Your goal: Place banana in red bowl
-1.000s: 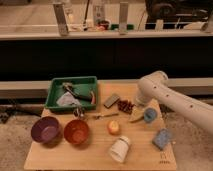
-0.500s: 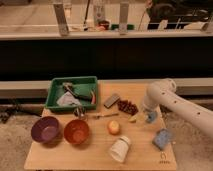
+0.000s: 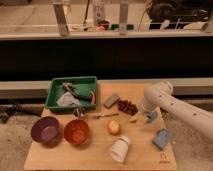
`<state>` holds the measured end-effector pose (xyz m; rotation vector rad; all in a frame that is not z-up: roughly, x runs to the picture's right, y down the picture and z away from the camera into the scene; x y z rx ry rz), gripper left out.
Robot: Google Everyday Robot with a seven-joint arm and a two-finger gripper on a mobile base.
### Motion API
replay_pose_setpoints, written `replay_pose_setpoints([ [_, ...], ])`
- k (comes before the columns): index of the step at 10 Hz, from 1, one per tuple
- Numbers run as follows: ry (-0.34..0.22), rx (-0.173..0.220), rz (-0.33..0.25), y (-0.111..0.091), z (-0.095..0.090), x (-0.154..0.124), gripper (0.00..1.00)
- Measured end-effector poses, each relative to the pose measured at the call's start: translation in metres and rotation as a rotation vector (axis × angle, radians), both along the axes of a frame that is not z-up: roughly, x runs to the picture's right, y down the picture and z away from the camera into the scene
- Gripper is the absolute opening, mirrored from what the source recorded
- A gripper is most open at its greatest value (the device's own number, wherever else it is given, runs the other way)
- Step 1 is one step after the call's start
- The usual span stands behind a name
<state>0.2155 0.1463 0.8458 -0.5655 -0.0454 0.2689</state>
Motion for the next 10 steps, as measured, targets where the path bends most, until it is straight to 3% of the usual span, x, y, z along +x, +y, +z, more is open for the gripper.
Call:
replay_pose_setpoints([
  [3, -0.003, -0.02, -0.002, 0.0102, 0.0114, 0.0015, 0.8],
  [8, -0.024, 0.0, 0.013, 0.0117, 0.0133, 0.0023, 0.8],
  [10, -0.021, -0.01, 0.011, 0.0135, 0.0134, 0.0038, 0.8],
])
